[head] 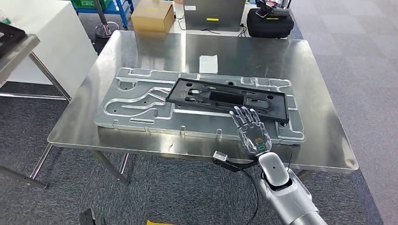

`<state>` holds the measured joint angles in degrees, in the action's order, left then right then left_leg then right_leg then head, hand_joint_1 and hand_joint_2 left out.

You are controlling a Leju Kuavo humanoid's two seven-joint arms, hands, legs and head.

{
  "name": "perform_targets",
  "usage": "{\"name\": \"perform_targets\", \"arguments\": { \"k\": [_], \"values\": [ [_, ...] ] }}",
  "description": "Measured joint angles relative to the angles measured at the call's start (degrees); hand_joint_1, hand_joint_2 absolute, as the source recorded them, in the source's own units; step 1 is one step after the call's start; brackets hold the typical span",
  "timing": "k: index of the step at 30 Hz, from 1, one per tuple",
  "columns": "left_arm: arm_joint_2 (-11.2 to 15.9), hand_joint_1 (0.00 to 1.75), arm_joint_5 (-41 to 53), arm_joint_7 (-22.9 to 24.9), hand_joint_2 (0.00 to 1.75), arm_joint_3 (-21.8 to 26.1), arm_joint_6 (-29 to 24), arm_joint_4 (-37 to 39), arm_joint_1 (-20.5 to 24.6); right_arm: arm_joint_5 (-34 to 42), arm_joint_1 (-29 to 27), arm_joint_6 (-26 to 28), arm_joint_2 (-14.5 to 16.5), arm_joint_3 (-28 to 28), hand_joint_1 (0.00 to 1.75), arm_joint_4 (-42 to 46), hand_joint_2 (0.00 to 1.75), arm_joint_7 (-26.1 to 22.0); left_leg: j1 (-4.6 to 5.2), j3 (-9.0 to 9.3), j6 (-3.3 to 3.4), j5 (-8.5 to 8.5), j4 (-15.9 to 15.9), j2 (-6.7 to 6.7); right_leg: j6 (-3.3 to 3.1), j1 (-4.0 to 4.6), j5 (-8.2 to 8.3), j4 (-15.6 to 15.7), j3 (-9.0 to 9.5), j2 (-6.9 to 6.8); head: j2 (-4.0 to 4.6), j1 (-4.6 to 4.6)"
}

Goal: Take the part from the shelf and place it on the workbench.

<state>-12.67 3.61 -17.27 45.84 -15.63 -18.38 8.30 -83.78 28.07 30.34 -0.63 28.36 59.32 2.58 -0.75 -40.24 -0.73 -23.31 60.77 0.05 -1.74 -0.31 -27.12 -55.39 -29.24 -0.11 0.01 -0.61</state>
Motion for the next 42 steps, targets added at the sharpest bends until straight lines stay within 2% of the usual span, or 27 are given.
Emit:
{"name": "perform_targets", "arguments": {
  "k": [2, 3, 5, 7, 9, 11, 13, 15, 17, 18, 19, 20, 22, 23, 25, 26, 28, 29, 30, 32, 33, 34, 36, 37, 38, 40, 42],
  "values": [
    [0.0, 0.00, 0.0, -0.1, 0.00, 0.0, 0.0, 0.0, 0.0, -0.2, -0.3, 0.1, 0.1, 0.0, 0.00, 0.0, 1.75, 0.1, -0.09, -1.54, -0.34, -5.98, 6.9, 0.01, -0.30, 0.10, 1.40, -0.1, -1.82, -0.08, 0.00, 0.21],
    [0.0, 0.00, 0.0, -0.1, 0.00, 0.0, 0.0, 0.0, 0.0, -0.4, -0.6, 0.1, 0.1, 0.0, 0.00, 0.0, 1.75, 0.1, -0.11, -1.92, -0.54, -7.47, 10.4, 0.01, -0.26, 0.13, 2.03, -0.3, -2.80, -0.11, 0.00, 0.25],
    [0.0, 0.00, 0.0, -0.2, 0.00, 0.0, 0.0, 0.0, 0.0, -0.7, -1.0, 0.1, 0.1, 0.0, 0.00, 0.0, 1.75, 0.2, -0.20, -0.59, -0.88, -6.50, 13.1, 0.00, -0.01, 0.07, 3.14, -1.0, -4.95, -0.17, 0.00, 0.29],
    [0.0, 0.00, 0.0, -0.3, 0.00, 0.0, -0.1, 0.0, 0.1, -0.9, -1.3, 0.2, 0.1, 0.0, 0.00, 0.0, 1.75, 0.2, -0.42, 4.13, -1.04, -4.25, 8.4, 0.01, 0.45, -0.07, 3.91, -2.1, -7.03, -0.18, -0.01, 0.35],
    [0.0, 0.00, 0.0, -0.3, 0.00, 0.0, 0.0, 0.0, 0.2, -1.0, -1.3, 0.2, 0.1, 0.0, 0.00, 0.2, 1.75, 0.3, -0.32, 9.16, -0.77, -5.17, 1.4, 0.10, 1.06, -0.02, 4.48, -3.3, -8.48, -0.18, -0.01, 0.40],
    [0.0, 0.00, 0.0, -0.4, 0.00, 0.0, 0.0, 0.0, 0.3, -1.2, -1.3, 0.3, 0.1, 0.0, 0.00, 0.3, 1.75, 0.4, 0.02, 10.71, -0.04, -6.38, -1.5, 0.22, 1.78, 0.09, 5.19, -3.7, -8.99, -0.18, -0.01, 0.54],
    [-0.2, 0.00, 0.1, -0.4, 0.00, 0.0, 0.0, 0.0, 0.3, -1.3, -1.4, 0.4, 0.0, 0.0, 0.00, 0.3, 1.75, 0.4, -0.04, 10.04, 1.02, -5.57, -1.7, 0.06, 2.50, -0.04, 5.40, -3.8, -9.28, -0.06, 0.00, 0.61],
    [-0.3, 0.00, 0.0, -0.4, 0.00, 0.0, 0.0, 0.0, 0.4, -1.4, -1.4, 0.5, -0.1, 0.0, 0.00, 0.3, 1.75, 0.4, -0.22, 8.99, 2.09, -4.20, -1.9, -0.23, 3.07, -0.28, 2.02, -6.3, -10.45, 0.08, 0.00, 0.44],
    [-0.3, 0.00, 0.0, -0.4, 0.00, 0.0, 0.0, 0.0, 0.4, -1.6, -1.5, 0.5, -0.2, 0.0, 0.00, 0.3, 1.75, 0.4, -0.22, 7.32, 2.55, -2.79, -1.9, -0.36, 3.51, -0.45, -3.82, -12.7, -12.30, 0.10, -0.01, 0.31],
    [-0.3, 0.00, 0.0, -0.4, 0.00, 0.0, 0.0, 0.0, 0.4, -1.7, -1.6, 0.5, -0.2, 0.0, 0.00, 0.3, 1.75, 0.5, -0.20, 6.38, 2.56, -2.11, -1.9, -0.39, 3.70, -0.50, -5.63, -16.1, -12.95, 0.10, -0.01, 0.32],
    [-0.4, 0.00, 0.0, -0.4, 0.00, 0.1, 0.0, 0.0, 0.4, -1.8, -1.7, 0.6, -0.2, 0.0, 0.00, 0.3, 1.75, 0.5, -0.19, 5.46, 2.51, -1.44, -1.8, -0.42, 3.81, -0.52, -6.05, -18.5, -13.03, 0.10, -0.01, 0.32],
    [-0.4, 0.00, 0.0, -0.5, 0.00, 0.1, 0.0, 0.0, 0.3, -1.9, -1.8, 0.6, -0.2, 0.1, 0.00, 0.3, 1.75, 0.5, -0.18, 4.55, 2.43, -0.79, -1.8, -0.44, 3.84, -0.53, -5.18, -19.3, -12.30, 0.09, -0.01, 0.32],
    [-0.4, 0.00, 0.0, -0.6, 0.00, 0.1, 0.0, 0.0, 0.4, -2.1, -2.0, 0.7, -0.2, 0.1, 0.00, 0.3, 1.75, 0.6, -0.18, 2.94, 2.15, 0.51, -1.8, -0.43, 3.54, -0.52, -2.13, -15.5, -7.96, 0.10, -0.01, 0.32],
    [-0.5, 0.00, 0.0, -0.6, 0.00, 0.1, 0.0, 0.0, 0.4, -2.1, -2.0, 0.7, -0.2, 0.2, 0.00, 0.4, 1.75, 0.7, -0.13, 2.34, 1.93, 1.09, -1.7, -0.39, 3.24, -0.39, -1.69, -11.6, -4.66, 0.11, -0.01, 0.32],
    [-0.6, 0.00, 0.0, -0.7, 0.00, 0.1, 0.0, 0.0, 0.4, -2.2, -1.9, 0.9, -0.2, 0.2, 0.00, 0.6, 1.75, 0.8, -0.06, 1.66, 1.29, 2.20, -1.8, -0.37, 2.54, -0.02, -2.94, -4.3, 0.53, 0.14, -0.01, 0.37],
    [-0.7, 0.00, 0.0, -0.8, 0.00, 0.2, 0.0, 0.0, 0.4, -2.2, -1.9, 1.0, -0.2, 0.2, 0.00, 0.7, 1.75, 0.9, -0.09, 1.50, 0.92, 2.80, -2.0, -0.40, 2.23, 0.22, -3.59, -2.3, 1.63, 0.16, -0.01, 0.41],
    [-0.7, 0.00, 0.0, -0.8, 0.00, 0.3, 0.0, 0.0, 0.3, -2.3, -2.1, 1.1, -0.2, 0.2, 0.00, 0.7, 1.75, 0.9, -0.18, 1.20, 0.14, 3.74, -2.5, -0.38, 1.65, 0.28, -2.77, -1.2, 1.24, 0.05, -0.01, 0.41],
    [-0.7, 0.00, 0.0, -0.8, 0.00, 0.4, 0.0, 0.0, 0.2, -2.4, -2.3, 1.2, -0.2, 0.2, 0.00, 0.7, 1.75, 1.0, -0.23, 0.84, -0.13, 2.91, -2.1, -0.32, 1.24, 0.19, -1.95, -0.9, 0.74, -0.03, -0.01, 0.47],
    [-0.7, 0.00, -0.1, -0.9, 0.00, 0.5, 0.0, 0.0, 0.1, -2.5, -2.6, 1.4, -0.2, 0.2, 0.00, 0.7, 1.75, 1.1, -0.25, 0.28, -0.33, 0.95, -0.8, -0.25, 0.83, 0.05, -1.13, -0.7, 0.11, -0.14, -0.01, 0.59],
    [-0.7, 0.00, -0.1, -0.9, 0.00, 0.5, 0.0, 0.0, 0.0, -2.6, -3.1, 1.9, -0.1, 0.2, 0.00, 0.7, 1.75, 1.4, -0.34, -1.13, -0.56, -5.17, 5.1, -0.22, 0.25, 0.03, 0.25, -0.6, -1.44, -0.24, -0.01, 0.87],
    [-0.8, 0.00, -0.1, -1.0, 0.00, 0.6, 0.0, 0.0, 0.0, -2.7, -3.4, 2.1, -0.1, 0.2, 0.00, 0.7, 1.31, 1.5, -0.36, -1.64, -0.68, -7.42, 8.7, -0.22, 0.16, 0.12, 0.85, -0.8, -2.27, -0.29, 0.00, 0.95],
    [-0.8, 0.00, -0.1, -1.0, 0.00, 0.6, 0.0, 0.0, 0.0, -2.7, -3.7, 2.3, 0.0, 0.2, 0.00, 0.7, 0.87, 1.6, -0.36, -1.75, -0.80, -8.23, 11.7, -0.22, 0.15, 0.21, 1.46, -1.0, -3.21, -0.34, 0.00, 0.95],
    [-0.8, 0.00, -0.3, -1.1, 0.00, 0.8, 0.0, 0.0, 0.0, -2.2, -4.4, 2.7, 0.0, 0.2, 0.00, 0.7, 0.00, 1.7, -0.36, 0.06, -0.90, -6.18, 13.1, -0.22, 0.29, 0.29, 2.55, -1.6, -5.26, -0.40, -0.01, 0.97],
    [-0.8, 0.00, -0.4, -1.3, 0.00, 0.9, 0.0, 0.0, 0.0, -1.4, -5.0, 3.1, 0.1, 0.1, 0.00, 0.9, 0.00, 1.8, -0.36, 2.33, -0.82, -4.67, 11.1, -0.21, 0.44, 0.29, 3.01, -2.1, -6.29, -0.40, -0.01, 0.99],
    [-0.8, 0.00, -0.7, -1.5, 0.00, 1.1, 0.0, 0.0, 0.0, 0.2, -5.8, 3.5, 0.3, -0.1, 0.00, 1.3, 0.00, 1.6, -0.32, 5.30, -0.65, -4.35, 7.6, -0.19, 0.64, 0.31, 3.37, -2.6, -7.17, -0.41, -0.01, 1.00],
    [-0.9, 0.00, -1.3, -2.2, 0.00, 1.5, 0.2, 0.0, -0.1, 5.9, -8.3, 4.2, 1.1, -1.0, 0.00, 3.0, 0.00, 0.5, -0.07, 10.27, -0.16, -5.74, 0.4, -0.10, 1.18, 0.40, 3.98, -3.4, -8.18, -0.52, -0.01, 0.93],
    [-1.1, 0.00, -2.2, -3.0, 0.00, 2.2, 0.5, 0.0, -0.5, 14.9, -12.0, 3.7, 2.6, -2.2, 0.00, 5.5, 0.00, -2.1, 0.24, 11.56, 0.44, -6.62, -2.2, -0.04, 1.84, 0.41, 4.68, -3.5, -8.31, -0.65, -0.01, 0.94]
  ]
}}
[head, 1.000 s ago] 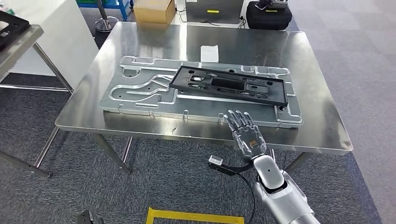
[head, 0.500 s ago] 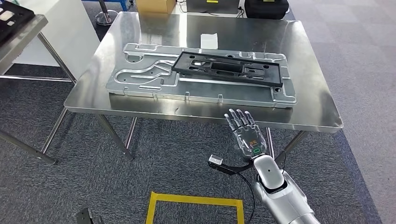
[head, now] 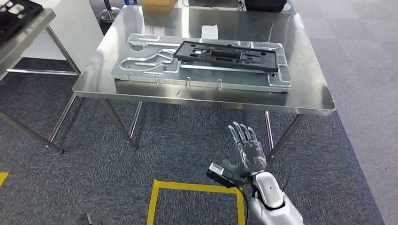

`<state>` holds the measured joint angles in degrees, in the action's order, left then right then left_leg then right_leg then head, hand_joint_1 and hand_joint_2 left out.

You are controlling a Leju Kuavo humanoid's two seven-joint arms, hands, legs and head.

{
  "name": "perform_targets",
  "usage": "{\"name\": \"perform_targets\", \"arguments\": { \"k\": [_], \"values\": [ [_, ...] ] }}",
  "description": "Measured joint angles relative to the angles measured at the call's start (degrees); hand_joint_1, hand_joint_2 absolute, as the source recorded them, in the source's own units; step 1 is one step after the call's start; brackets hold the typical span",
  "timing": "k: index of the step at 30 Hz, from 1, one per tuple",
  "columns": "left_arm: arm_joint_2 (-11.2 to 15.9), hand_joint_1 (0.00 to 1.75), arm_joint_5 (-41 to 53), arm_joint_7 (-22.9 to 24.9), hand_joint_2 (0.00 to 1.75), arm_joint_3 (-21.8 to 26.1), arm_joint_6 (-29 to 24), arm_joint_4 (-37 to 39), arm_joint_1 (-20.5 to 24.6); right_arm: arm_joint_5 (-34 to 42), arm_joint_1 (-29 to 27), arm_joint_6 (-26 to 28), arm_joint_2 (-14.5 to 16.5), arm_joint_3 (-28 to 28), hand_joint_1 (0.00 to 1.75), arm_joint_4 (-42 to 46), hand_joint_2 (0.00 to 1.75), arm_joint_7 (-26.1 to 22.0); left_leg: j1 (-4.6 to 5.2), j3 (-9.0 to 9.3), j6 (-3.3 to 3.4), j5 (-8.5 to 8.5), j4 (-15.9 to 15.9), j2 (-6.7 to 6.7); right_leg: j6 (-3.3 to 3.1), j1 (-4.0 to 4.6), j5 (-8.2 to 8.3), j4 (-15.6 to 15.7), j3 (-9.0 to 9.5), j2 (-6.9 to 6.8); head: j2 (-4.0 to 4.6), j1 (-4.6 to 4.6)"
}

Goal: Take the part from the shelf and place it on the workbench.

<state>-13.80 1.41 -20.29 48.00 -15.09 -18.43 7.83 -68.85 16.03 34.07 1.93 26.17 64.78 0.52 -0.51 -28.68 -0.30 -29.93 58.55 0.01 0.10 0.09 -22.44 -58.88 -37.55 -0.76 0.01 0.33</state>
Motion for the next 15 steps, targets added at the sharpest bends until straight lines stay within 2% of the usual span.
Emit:
{"name": "perform_targets", "arguments": {
  "k": [1, 2, 3, 4, 6, 7, 8, 9, 10, 11, 13, 14, 15],
  "values": [
    [-0.2, 0.00, -0.6, -0.4, 0.00, 0.5, 0.3, 0.0, -0.3, 5.6, -2.3, -0.9, 0.8, -0.7, 0.00, 1.5, 0.00, -1.9, -0.09, -0.21, 0.41, 0.45, -0.1, -0.11, 0.33, -0.09, 0.15, 0.0, -0.01, 0.07, 0.00, 0.05],
    [-0.4, 0.00, -1.1, -0.8, 0.00, 1.1, 0.6, -0.1, -0.6, 11.6, -4.9, -2.1, 1.7, -1.4, 0.00, 3.1, 0.00, -4.1, -0.21, -0.39, 0.87, 0.96, -0.4, -0.20, 0.67, -0.16, -0.49, -0.4, -0.20, 0.25, 0.00, 0.07],
    [-0.6, 0.00, -1.7, -1.2, 0.00, 1.8, 1.0, -0.3, -0.8, 18.2, -7.6, -3.7, 2.6, -2.3, 0.00, 4.7, 0.00, -6.7, -0.36, -0.74, 1.41, 1.62, -0.6, -0.32, 0.96, -0.22, -2.22, -1.6, -0.63, 0.45, 0.00, -0.07],
    [-0.9, 0.00, -2.1, -1.4, 0.00, 2.4, 1.3, -0.5, -1.1, 24.3, -10.1, -5.1, 3.4, -3.3, 0.00, 6.1, 0.00, -9.2, -0.48, -1.26, 1.79, 2.29, -0.8, -0.42, 1.22, -0.34, -4.89, -3.7, -1.30, 0.63, -0.01, -0.19],
    [-1.2, 0.00, -2.7, -1.8, 0.00, 3.8, 1.8, -0.8, -1.6, 33.8, -14.4, -7.1, 4.6, -5.4, 0.00, 7.9, 0.00, -13.4, -0.44, -2.81, 2.13, 3.56, -0.8, -0.43, 1.69, -0.57, -10.57, -10.4, -2.85, 0.76, -0.01, -0.46],
    [-1.3, 0.00, -3.0, -1.9, 0.00, 4.4, 1.9, -1.0, -1.8, 36.3, -16.0, -7.9, 5.0, -6.4, 0.00, 8.3, 0.00, -14.7, -0.43, -3.70, 2.06, 4.15, -0.6, -0.46, 1.90, -0.71, -11.82, -13.4, -3.22, 0.75, -0.01, -0.48],
    [-1.4, 0.00, -3.5, -2.0, 0.00, 5.0, 1.9, -1.2, -1.9, 37.8, -17.2, -8.6, 5.3, -7.3, 0.00, 8.6, 0.44, -15.5, -0.44, -4.63, 1.94, 4.72, -0.5, -0.54, 2.06, -0.86, -11.68, -15.2, -2.97, 0.74, -0.01, -0.50],
    [-1.5, 0.00, -4.0, -2.0, 0.00, 5.6, 2.0, -1.4, -2.1, 38.6, -17.9, -9.2, 5.5, -8.0, 0.00, 8.7, 0.87, -15.7, -0.45, -5.56, 1.78, 5.24, -0.3, -0.64, 2.14, -1.00, -10.42, -15.2, -1.89, 0.74, -0.01, -0.52],
    [-1.7, 0.00, -4.5, -2.1, 0.00, 6.3, 2.1, -1.6, -2.1, 39.2, -18.2, -9.5, 5.7, -8.6, 0.00, 8.6, 1.31, -15.7, -0.46, -6.42, 1.58, 5.75, -0.1, -0.76, 2.13, -1.13, -8.78, -13.3, 0.13, 0.73, -0.01, -0.52],
    [-1.9, 0.00, -4.8, -2.1, 0.00, 7.0, 2.3, -2.0, -2.2, 39.8, -18.4, -9.4, 6.1, -9.2, 0.00, 8.2, 1.75, -15.5, -0.46, -7.11, 1.34, 6.25, 0.0, -0.86, 2.03, -1.23, -7.71, -9.9, 3.11, 0.73, -0.01, -0.50],
    [-2.3, 0.00, -5.0, -2.0, 0.00, 8.4, 2.8, -3.0, -2.4, 41.7, -18.9, -9.1, 7.2, -10.8, 0.00, 6.8, 1.75, -15.9, -0.30, -7.93, 0.73, 7.25, 0.2, -0.90, 1.66, -1.12, -8.14, -1.4, 9.32, 0.74, 0.00, -0.45],
    [-2.5, 0.00, -5.0, -2.0, 0.00, 9.1, 3.0, -3.5, -2.5, 43.4, -19.4, -9.4, 7.7, -12.0, 0.00, 5.7, 1.75, -16.9, -0.25, -8.07, 0.41, 7.82, 0.1, -0.88, 1.43, -0.97, -8.80, 1.5, 11.20, 0.74, 0.00, -0.45],
    [-2.7, 0.00, -5.0, -1.9, 0.00, 9.8, 3.2, -3.9, -2.6, 45.5, -20.1, -10.4, 8.1, -13.5, 0.00, 4.4, 1.75, -18.4, -0.23, -8.16, 0.07, 8.40, -0.1, -0.85, 1.15, -0.75, -9.14, 3.0, 11.94, 0.73, 0.00, -0.43]
  ]
}}
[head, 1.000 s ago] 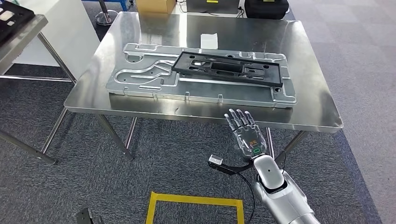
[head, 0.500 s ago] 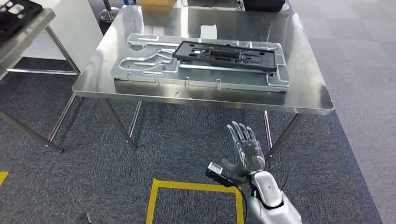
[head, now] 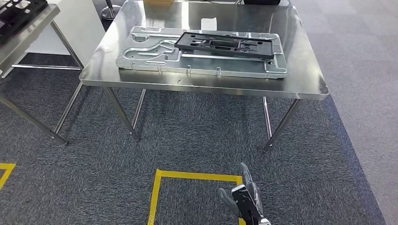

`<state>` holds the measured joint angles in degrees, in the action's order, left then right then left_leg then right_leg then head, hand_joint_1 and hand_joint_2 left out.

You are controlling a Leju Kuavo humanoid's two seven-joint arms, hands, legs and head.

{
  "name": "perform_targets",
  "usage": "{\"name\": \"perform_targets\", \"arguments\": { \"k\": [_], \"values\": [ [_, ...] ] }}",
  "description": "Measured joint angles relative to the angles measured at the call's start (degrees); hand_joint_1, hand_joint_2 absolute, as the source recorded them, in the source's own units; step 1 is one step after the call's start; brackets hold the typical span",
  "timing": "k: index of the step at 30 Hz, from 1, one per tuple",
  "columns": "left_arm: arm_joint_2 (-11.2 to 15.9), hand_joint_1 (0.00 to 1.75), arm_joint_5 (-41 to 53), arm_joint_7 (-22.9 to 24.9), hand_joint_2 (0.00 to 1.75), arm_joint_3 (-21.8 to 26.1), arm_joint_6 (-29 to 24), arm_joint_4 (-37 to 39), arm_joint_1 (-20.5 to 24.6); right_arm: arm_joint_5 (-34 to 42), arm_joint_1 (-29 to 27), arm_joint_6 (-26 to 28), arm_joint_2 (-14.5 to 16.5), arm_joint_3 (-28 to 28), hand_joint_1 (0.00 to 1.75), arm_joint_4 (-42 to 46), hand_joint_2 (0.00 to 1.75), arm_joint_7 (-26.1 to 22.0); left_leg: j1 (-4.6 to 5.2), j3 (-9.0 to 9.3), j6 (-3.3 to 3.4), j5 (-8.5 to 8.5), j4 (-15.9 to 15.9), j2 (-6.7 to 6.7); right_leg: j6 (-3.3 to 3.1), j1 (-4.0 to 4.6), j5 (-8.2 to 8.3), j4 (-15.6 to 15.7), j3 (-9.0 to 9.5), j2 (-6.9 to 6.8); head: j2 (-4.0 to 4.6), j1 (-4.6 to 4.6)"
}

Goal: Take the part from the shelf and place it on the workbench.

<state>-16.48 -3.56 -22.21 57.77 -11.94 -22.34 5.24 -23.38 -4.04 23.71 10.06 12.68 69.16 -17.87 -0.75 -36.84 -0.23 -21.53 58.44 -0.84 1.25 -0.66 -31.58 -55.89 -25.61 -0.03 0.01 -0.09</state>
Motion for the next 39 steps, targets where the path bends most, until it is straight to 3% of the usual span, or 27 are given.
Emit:
{"name": "perform_targets", "arguments": {
  "k": [2, 3, 4, 6, 7, 8, 9, 11, 13, 14, 15, 17, 18, 19, 21, 22, 23, 25, 27, 29, 30, 32, 33, 35, 37, 38, 39],
  "values": [
    [-0.3, 0.00, 0.1, 0.0, 0.00, 1.5, 0.4, -0.8, -0.4, 5.0, -1.5, -4.1, 1.0, -3.9, 0.00, -3.2, 1.75, -4.2, -0.15, -0.32, -0.69, 0.29, -0.1, 0.15, -0.85, 0.01, 0.87, 0.4, -0.59, -0.20, -0.01, 0.00],
    [-0.4, 0.00, 0.3, -0.1, 0.00, 2.2, 0.6, -1.2, -0.7, 6.9, -2.1, -6.6, 1.6, -6.2, 0.00, -5.1, 1.75, -6.5, -0.24, -0.76, -0.98, -1.11, 0.7, 0.22, -1.44, -0.02, 1.51, 0.4, -1.13, -0.32, 0.00, 0.12],
    [-0.5, 0.00, 0.4, -0.2, 0.00, 2.9, 0.8, -1.6, -0.9, 8.2, -2.5, -8.9, 2.1, -8.5, 0.00, -6.9, 1.75, -8.4, -0.30, -1.46, -1.21, -3.62, 2.7, 0.29, -1.97, -0.06, 2.20, 0.5, -1.81, -0.43, 0.00, 0.26],
    [-0.7, 0.00, 0.8, -0.2, 0.00, 3.9, 1.0, -2.2, -1.0, 8.9, -3.0, -11.2, 3.1, -12.5, 0.00, -10.0, 0.87, -10.5, -0.39, -3.12, -1.47, -9.84, 9.6, 0.34, -2.61, 0.20, 3.44, 0.3, -3.51, -0.50, 0.00, 0.59],
    [-0.8, 0.00, 0.9, -0.3, 0.00, 4.3, 1.0, -2.4, -1.0, 8.9, -3.2, -11.8, 3.5, -14.0, 0.00, -11.1, 0.44, -10.9, -0.39, -3.64, -1.54, -11.63, 13.3, 0.36, -2.69, 0.38, 4.02, 0.1, -4.49, -0.53, 0.00, 0.64],
    [-0.9, 0.00, 1.1, -0.4, 0.00, 4.6, 1.1, -2.5, -1.0, 8.9, -3.3, -12.7, 3.9, -15.3, 0.00, -12.1, 0.00, -11.0, -0.37, -3.51, -1.55, -11.85, 15.8, 0.37, -2.72, 0.55, 4.60, -0.2, -5.54, -0.56, 0.00, 0.66],
    [-1.0, 0.00, 1.4, -0.5, 0.00, 4.9, 1.2, -2.7, -1.1, 9.0, -3.2, -14.2, 4.2, -16.5, 0.00, -13.1, 0.00, -11.2, -0.37, -2.57, -1.48, -10.80, 16.6, 0.37, -2.71, 0.70, 5.12, -0.6, -6.64, -0.58, 0.00, 0.66],
    [-1.1, 0.00, 2.1, -0.8, 0.00, 5.4, 1.5, -3.3, -1.1, 9.4, -2.7, -18.6, 4.5, -19.2, 0.00, -16.0, 0.00, -12.2, -0.24, 2.16, -0.95, -7.78, 12.2, 0.45, -2.54, 0.87, 5.99, -1.5, -8.56, -0.52, 0.00, 0.70],
    [-1.5, 0.00, 3.0, -0.7, 0.00, 5.9, 1.9, -4.1, -1.0, 9.5, -1.3, -22.7, 3.5, -22.6, 0.00, -21.6, 0.00, -14.7, 0.15, 8.28, -0.08, -8.21, 3.9, 0.62, -2.06, 0.96, 6.71, -2.2, -9.73, -0.52, -0.01, 0.71],
    [-1.7, 0.00, 3.4, -0.7, 0.00, 6.2, 2.0, -4.6, -1.0, 9.2, -0.6, -24.3, 2.5, -24.5, 0.00, -25.0, 0.00, -16.2, 0.42, 10.19, 0.30, -9.14, 0.7, 0.71, -1.69, 0.87, 7.13, -2.4, -10.03, -0.59, -0.01, 0.71],
    [-2.0, 0.00, 3.8, -0.6, 0.00, 6.6, 2.1, -4.9, -1.0, 8.9, 0.1, -25.4, 1.4, -26.2, 0.00, -28.3, 0.00, -17.7, 0.65, 10.98, 0.61, -9.78, -1.0, 0.77, -1.27, 0.77, 7.60, -2.4, -10.22, -0.72, -0.01, 0.69],
    [-2.4, 0.00, 4.2, -0.5, 0.00, 7.1, 2.1, -5.4, -1.1, 8.3, 1.0, -26.4, -0.6, -28.9, 0.00, -33.6, 0.00, -19.5, 0.73, 10.53, 1.29, -9.23, -1.9, 0.66, -0.45, 0.55, 8.10, -2.4, -10.54, -0.71, -0.01, 0.69],
    [-2.6, 0.00, 4.4, -0.5, 0.00, 7.4, 2.2, -5.6, -1.1, 7.8, 1.4, -26.4, -1.5, -30.2, 0.00, -35.8, 0.00, -19.5, 0.61, 10.09, 1.78, -8.56, -2.1, 0.51, -0.05, 0.50, 7.15, -2.9, -10.88, -0.51, -0.01, 0.56],
    [-2.8, 0.00, 4.5, -0.5, 0.00, 7.7, 2.2, -5.8, -1.2, 7.2, 1.8, -26.1, -2.3, -31.2, 0.00, -37.9, 0.00, -19.0, 0.45, 9.51, 2.26, -7.84, -2.4, 0.31, 0.34, 0.46, 5.12, -4.4, -11.40, -0.28, -0.01, 0.41],
    [-3.1, 0.00, 5.0, -0.2, 0.00, 8.1, 2.2, -6.1, -1.2, 5.9, 2.4, -25.0, -3.5, -33.1, 0.00, -41.9, 0.00, -16.8, 0.30, 8.00, 2.89, -6.46, -2.4, 0.08, 1.06, 0.21, -0.81, -10.2, -12.89, 0.00, 0.00, 0.11],
    [-3.2, 0.00, 5.4, -0.1, 0.00, 8.2, 2.3, -6.2, -1.3, 5.4, 2.5, -24.5, -3.9, -33.9, 0.00, -43.8, 0.00, -15.3, 0.30, 7.14, 2.98, -5.83, -2.3, 0.03, 1.33, 0.05, -2.88, -13.7, -13.49, -0.01, 0.01, 0.07],
    [-3.3, 0.00, 5.8, 0.1, 0.00, 8.4, 2.3, -6.3, -1.3, 5.0, 2.6, -24.0, -4.3, -34.7, 0.00, -45.6, 0.00, -13.7, 0.29, 6.21, 2.94, -5.17, -2.1, 0.03, 1.58, -0.12, -3.42, -16.5, -13.64, -0.01, 0.01, 0.06],
    [-3.3, 0.00, 6.5, 0.4, 0.00, 8.7, 2.4, -6.6, -1.4, 4.6, 2.6, -23.1, -4.8, -36.1, 0.00, -48.8, 0.00, -10.0, 0.25, 4.19, 2.68, -4.00, -1.6, 0.03, 1.93, -0.52, -0.75, -17.4, -11.75, -0.02, 0.01, 0.04],
    [-3.4, 0.00, 7.2, 0.5, 0.00, 9.0, 2.2, -6.9, -1.4, 4.6, 2.7, -22.5, -5.0, -37.3, 0.00, -50.9, 0.00, -5.7, 0.27, 2.49, 2.16, -3.13, -0.9, 0.05, 2.06, -0.82, 1.74, -11.3, -6.17, -0.01, -0.01, 0.03],
    [-3.5, 0.00, 7.9, 0.7, 0.00, 9.1, 1.7, -7.2, -1.5, 4.8, 3.0, -21.7, -5.2, -38.5, 0.00, -52.3, 0.00, -1.1, 0.38, 1.43, 1.45, -2.46, -0.2, -0.01, 1.51, -0.70, 0.67, -3.0, -0.40, 0.07, -0.01, 0.03],
    [-3.6, 0.00, 8.1, 0.9, 0.00, 9.2, 1.3, -7.4, -1.5, 5.0, 3.0, -21.4, -5.3, -39.2, 0.00, -53.0, 0.00, 1.3, 0.41, 1.04, 1.05, -2.03, -0.1, -0.08, 1.01, -0.50, -0.17, -0.6, 0.96, 0.12, -0.01, 0.04],
    [-3.6, 0.00, 8.7, 1.2, 0.00, 9.3, 0.4, -7.7, -1.7, 5.0, 3.1, -21.0, -5.4, -40.8, 0.00, -54.1, 0.00, 5.4, 0.30, 0.37, 0.22, -1.26, 0.0, -0.12, -0.26, -0.38, -0.43, 0.9, 0.69, -0.01, 0.00, 0.09],
    [-3.6, 0.00, 9.1, 1.4, 0.00, 9.3, -0.2, -7.8, -1.8, 4.8, 3.1, -21.0, -5.4, -41.3, 0.00, -54.5, 0.00, 7.0, 0.20, -0.03, -0.11, -1.74, 0.4, -0.01, -0.83, -0.39, 0.04, 0.9, 0.23, -0.21, 0.00, 0.19],
    [-3.6, 0.00, 10.1, 1.8, 0.00, 9.4, -1.1, -8.1, -2.2, 3.4, 3.0, -21.0, -5.4, -41.8, 0.00, -55.1, 0.00, 9.1, 0.02, -1.28, -0.59, -5.72, 4.0, 0.27, -1.84, -0.43, 0.99, 1.0, -0.62, -0.82, 0.01, 0.38],
    [-3.6, 0.00, 11.0, 2.2, 0.00, 9.4, -1.7, -8.3, -2.6, 2.0, 2.8, -21.1, -5.5, -41.8, 0.00, -55.6, 0.00, 10.3, 0.00, -2.99, -0.93, -10.82, 11.1, 0.33, -2.35, -0.13, 1.72, 0.7, -1.71, -1.39, 0.00, 0.51],
    [-3.6, 0.00, 11.4, 2.4, 0.00, 9.4, -1.9, -8.4, -2.8, 1.6, 2.7, -21.2, -5.6, -41.8, 0.00, -55.7, 0.00, 10.8, 0.00, -3.47, -1.02, -11.84, 14.2, 0.33, -2.44, 0.03, 2.02, 0.4, -2.36, -1.69, 0.00, 0.51],
    [-3.7, 0.00, 11.7, 2.5, 0.00, 9.3, -2.2, -8.6, -2.9, 1.2, 2.7, -21.3, -5.7, -41.8, 0.00, -55.9, 0.00, 11.2, 0.00, -3.26, -1.03, -11.65, 15.9, 0.32, -2.45, 0.17, 2.27, 0.1, -3.03, -2.00, 0.00, 0.53]
  ]
}}
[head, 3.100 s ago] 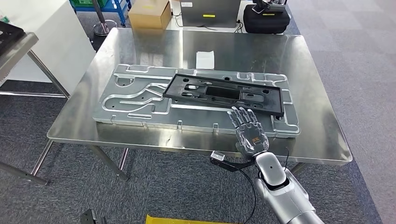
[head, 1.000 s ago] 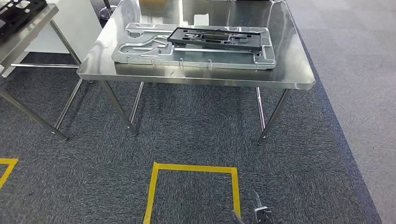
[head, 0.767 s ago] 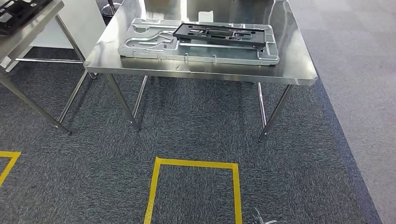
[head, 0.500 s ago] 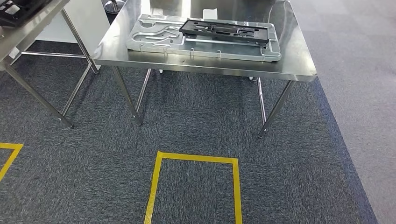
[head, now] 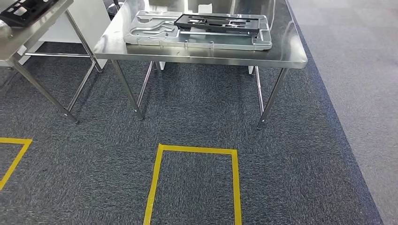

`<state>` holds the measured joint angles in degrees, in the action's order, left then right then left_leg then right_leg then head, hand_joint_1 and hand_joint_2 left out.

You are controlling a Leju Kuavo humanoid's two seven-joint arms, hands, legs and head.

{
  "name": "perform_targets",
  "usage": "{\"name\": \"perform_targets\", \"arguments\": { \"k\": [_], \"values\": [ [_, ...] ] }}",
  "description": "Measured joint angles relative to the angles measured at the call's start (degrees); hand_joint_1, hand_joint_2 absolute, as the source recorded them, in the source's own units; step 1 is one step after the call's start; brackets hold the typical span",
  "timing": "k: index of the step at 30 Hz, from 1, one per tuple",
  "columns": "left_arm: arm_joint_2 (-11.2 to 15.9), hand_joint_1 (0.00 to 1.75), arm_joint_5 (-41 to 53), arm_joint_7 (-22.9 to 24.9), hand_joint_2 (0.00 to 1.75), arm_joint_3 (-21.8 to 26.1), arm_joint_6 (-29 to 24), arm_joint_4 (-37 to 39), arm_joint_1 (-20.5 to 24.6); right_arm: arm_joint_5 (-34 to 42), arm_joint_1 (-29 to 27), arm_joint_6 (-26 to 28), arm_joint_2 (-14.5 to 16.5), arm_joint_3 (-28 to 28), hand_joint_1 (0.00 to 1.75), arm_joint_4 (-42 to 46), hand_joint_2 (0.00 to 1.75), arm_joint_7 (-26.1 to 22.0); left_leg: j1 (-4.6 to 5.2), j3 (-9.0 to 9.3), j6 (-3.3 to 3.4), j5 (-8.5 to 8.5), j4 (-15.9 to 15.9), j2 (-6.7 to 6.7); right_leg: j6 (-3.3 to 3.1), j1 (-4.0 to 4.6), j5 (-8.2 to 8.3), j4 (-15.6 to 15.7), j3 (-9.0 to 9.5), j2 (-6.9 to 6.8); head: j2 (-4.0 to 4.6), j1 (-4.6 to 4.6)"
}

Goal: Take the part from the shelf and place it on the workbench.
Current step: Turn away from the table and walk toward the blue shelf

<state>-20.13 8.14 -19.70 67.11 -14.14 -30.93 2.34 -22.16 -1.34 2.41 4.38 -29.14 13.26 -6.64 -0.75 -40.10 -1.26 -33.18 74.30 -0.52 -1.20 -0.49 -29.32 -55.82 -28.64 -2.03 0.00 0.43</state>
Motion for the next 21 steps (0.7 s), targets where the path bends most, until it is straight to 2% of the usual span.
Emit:
{"name": "perform_targets", "arguments": {
  "k": [1, 3, 4, 5, 6, 8, 9, 10, 11, 12, 13, 14, 15, 16, 17, 19, 20, 21],
  "values": [
    [0.0, 0.00, 0.3, 0.1, 0.00, 0.0, -0.3, -0.1, -0.1, -0.3, 0.0, -0.1, 0.0, 0.0, 0.00, -0.1, 0.00, 0.4, 0.02, 1.24, 0.09, 1.23, -0.5, -0.06, 0.03, 0.10, 0.17, -0.4, -0.63, -0.35, 0.00, 0.00],
    [0.0, 0.00, 0.7, 0.1, 0.00, -0.2, -0.8, -0.5, -0.1, -0.7, 0.1, -0.2, -0.1, 0.0, 0.00, -0.3, 0.00, 1.3, 0.16, 6.29, 0.60, 3.62, -6.6, -0.95, 0.19, 0.26, 0.34, -1.2, -1.54, -1.16, 0.00, 0.02],
    [0.0, 0.00, 0.8, 0.1, 0.00, -0.4, -1.0, -0.6, -0.1, -0.9, 0.1, -0.2, -0.1, 0.0, 0.00, -0.4, 0.00, 1.7, 0.38, 8.97, 0.95, 3.91, -10.5, -1.70, 0.35, 0.36, 0.40, -1.6, -1.83, -1.61, 0.00, 0.02],
    [0.0, 0.00, 0.9, 0.1, 0.00, -0.6, -1.2, -0.7, 0.0, -1.0, 0.1, -0.2, -0.1, 0.0, 0.00, -0.5, 0.00, 2.1, 0.59, 10.77, 1.30, 3.66, -13.4, -2.34, 0.58, 0.49, 0.50, -1.9, -2.00, -2.08, 0.00, 0.00],
    [0.0, 0.00, 0.9, 0.1, 0.00, -0.8, -1.4, -0.9, 0.0, -1.2, 0.2, -0.2, -0.2, 0.0, 0.00, -0.6, 0.00, 2.4, 0.81, 11.58, 1.65, 3.15, -15.2, -2.70, 0.87, 0.59, 0.65, -2.0, -2.14, -2.55, 0.00, 0.02],
    [0.0, 0.00, 0.9, 0.2, 0.00, -1.1, -1.6, -1.0, -0.1, -1.5, 0.4, -0.2, -0.4, 0.0, 0.00, -0.7, 0.00, 3.0, 0.80, 11.45, 2.46, 3.21, -16.5, -2.13, 1.51, 0.70, 0.93, -2.1, -2.30, -3.45, 0.00, 0.03],
    [-0.1, 0.00, 0.9, 0.2, 0.00, -1.2, -1.8, -1.0, -0.2, -1.7, 0.6, -0.3, -0.5, 0.0, 0.00, -0.7, 0.00, 3.3, 0.67, 11.28, 2.90, 3.54, -16.9, -1.70, 1.84, 0.62, 0.64, -2.4, -2.44, -3.08, 0.01, 0.04],
    [-0.1, 0.00, 0.9, 0.3, 0.00, -1.3, -1.9, -1.0, -0.3, -1.9, 0.6, -0.3, -0.6, 0.0, 0.00, -0.7, 0.00, 3.6, 0.50, 11.09, 3.36, 4.01, -17.2, -1.32, 2.13, 0.49, -0.41, -3.5, -2.91, -2.16, 0.01, -0.08],
    [-0.2, 0.00, 0.9, 0.3, 0.00, -1.4, -2.1, -1.0, -0.4, -2.3, 0.7, -0.4, -0.7, 0.1, 0.00, -0.8, 0.00, 3.9, 0.35, 10.82, 3.77, 4.49, -17.4, -0.94, 2.42, 0.33, -2.16, -5.7, -3.82, -0.92, 0.01, -0.17],
    [-0.2, 0.00, 0.9, 0.4, 0.00, -1.5, -2.2, -1.0, -0.4, -2.6, 0.6, -0.5, -0.8, 0.1, 0.00, -0.8, 0.00, 4.2, 0.40, 10.40, 4.01, 4.85, -17.4, -0.51, 2.69, 0.12, -4.38, -8.8, -5.13, 0.44, 0.01, -0.29],
    [-0.2, 0.00, 1.0, 0.4, 0.00, -1.6, -2.2, -1.0, -0.4, -3.1, 0.6, -0.7, -0.9, 0.2, 0.00, -0.9, 0.00, 4.5, 0.43, 9.94, 4.18, 5.19, -17.3, -0.02, 2.88, -0.03, -6.49, -12.4, -6.64, 1.20, 0.00, -0.38],
    [-0.2, 0.00, 1.0, 0.5, 0.00, -1.7, -2.3, -1.0, -0.4, -3.5, 0.5, -0.9, -0.9, 0.3, 0.00, -1.0, 0.00, 4.8, 0.47, 9.52, 4.19, 5.52, -17.3, 0.56, 3.04, -0.14, -7.73, -15.4, -7.72, 1.54, 0.00, -0.39],
    [-0.3, 0.00, 1.0, 0.6, 0.00, -1.9, -2.3, -1.0, -0.5, -3.9, 0.5, -1.1, -1.0, 0.5, 0.00, -1.1, 0.00, 5.0, 0.49, 9.16, 4.11, 5.80, -17.2, 1.18, 3.13, -0.22, -7.90, -16.7, -8.03, 1.69, 0.00, -0.39],
    [-0.3, 0.00, 1.0, 0.8, 0.00, -2.1, -2.4, -1.0, -0.6, -4.4, 0.5, -1.3, -1.0, 0.6, 0.00, -1.1, 0.00, 5.3, 0.50, 8.87, 4.00, 6.02, -17.0, 1.80, 3.16, -0.29, -6.89, -15.8, -7.27, 1.80, 0.00, -0.39],
    [-0.3, 0.00, 1.0, 0.9, 0.00, -2.3, -2.5, -1.0, -0.7, -5.0, 0.4, -1.5, -1.1, 0.9, 0.00, -1.2, 0.00, 5.5, 0.48, 8.66, 3.86, 6.19, -16.9, 2.41, 3.10, -0.35, -5.07, -13.0, -5.50, 2.04, 0.01, -0.39],
    [-0.4, 0.00, 1.1, 1.2, 0.00, -2.7, -2.5, -1.0, -0.7, -6.1, 0.4, -1.9, -1.1, 1.5, 0.00, -1.2, 0.00, 6.1, 0.54, 8.20, 3.50, 6.41, -16.4, 3.44, 2.75, -0.43, -1.94, -5.2, -1.27, 3.83, 0.01, -0.38],
    [-0.4, 0.00, 1.1, 1.3, 0.00, -2.9, -2.6, -1.0, -0.7, -6.6, 0.4, -2.1, -1.1, 1.8, 0.00, -1.3, 0.00, 6.4, 0.59, 7.90, 3.22, 6.54, -16.2, 3.89, 2.50, -0.40, -1.25, -2.6, -0.02, 4.67, 0.02, -0.36],
    [-0.5, 0.00, 1.1, 1.5, 0.00, -3.0, -2.6, -1.0, -0.7, -7.1, 0.4, -2.3, -1.2, 2.2, 0.00, -1.4, 0.00, 6.8, 0.61, 7.60, 2.88, 6.71, -16.0, 4.30, 2.25, -0.33, -1.14, -1.3, 0.50, 5.28, 0.01, -0.34]
  ]
}}
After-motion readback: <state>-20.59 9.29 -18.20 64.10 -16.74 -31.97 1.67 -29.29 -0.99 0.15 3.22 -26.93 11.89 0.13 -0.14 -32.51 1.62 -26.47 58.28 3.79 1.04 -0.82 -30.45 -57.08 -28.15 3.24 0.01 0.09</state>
